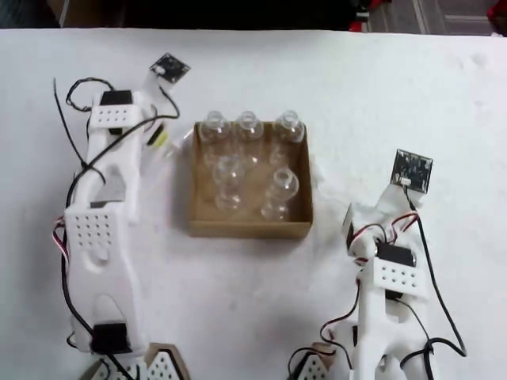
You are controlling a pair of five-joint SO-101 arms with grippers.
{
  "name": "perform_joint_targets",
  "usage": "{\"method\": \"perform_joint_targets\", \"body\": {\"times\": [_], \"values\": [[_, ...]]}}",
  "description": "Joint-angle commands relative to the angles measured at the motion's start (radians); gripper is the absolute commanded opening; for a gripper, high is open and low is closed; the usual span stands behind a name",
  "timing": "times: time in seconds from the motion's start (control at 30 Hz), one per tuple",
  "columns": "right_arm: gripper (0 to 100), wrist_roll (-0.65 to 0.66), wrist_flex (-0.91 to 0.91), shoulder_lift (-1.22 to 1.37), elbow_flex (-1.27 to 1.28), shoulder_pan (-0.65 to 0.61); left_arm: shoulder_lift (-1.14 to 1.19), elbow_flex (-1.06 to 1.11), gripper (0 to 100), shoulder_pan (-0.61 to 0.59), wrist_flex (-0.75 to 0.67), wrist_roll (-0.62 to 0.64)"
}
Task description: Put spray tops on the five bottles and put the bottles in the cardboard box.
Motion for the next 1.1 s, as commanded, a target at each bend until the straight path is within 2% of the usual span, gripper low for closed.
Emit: {"method": "perform_joint_targets", "body": {"times": [0.0,0.13,0.4,0.63,0.73,0.87,1.0,1.07], "values": [[18.0,-0.002,-0.019,-0.019,-0.005,-0.012,-0.022,-0.034,7,-0.007,0.094,-0.072],[18.0,-0.002,-0.019,-0.019,-0.005,-0.012,-0.01,-0.13,5,-0.028,0.218,-0.137],[18.0,-0.002,-0.019,-0.021,-0.005,-0.012,-0.01,-0.327,5,-0.085,0.446,-0.146],[18.0,-0.002,-0.016,-0.021,-0.005,-0.012,-0.01,-0.459,20,-0.151,0.555,-0.112],[18.0,-0.002,-0.019,-0.018,-0.005,-0.012,-0.01,-0.463,19,-0.203,0.568,0.035],[18.0,-0.002,-0.021,-0.018,-0.005,-0.013,-0.01,-0.473,19,-0.262,0.571,0.315],[18.0,-0.002,-0.021,-0.016,-0.005,-0.013,-0.008,-0.463,19,-0.249,0.589,0.494],[18.0,-0.002,-0.021,-0.015,-0.005,-0.013,-0.012,-0.462,19,-0.231,0.595,0.626]]}}
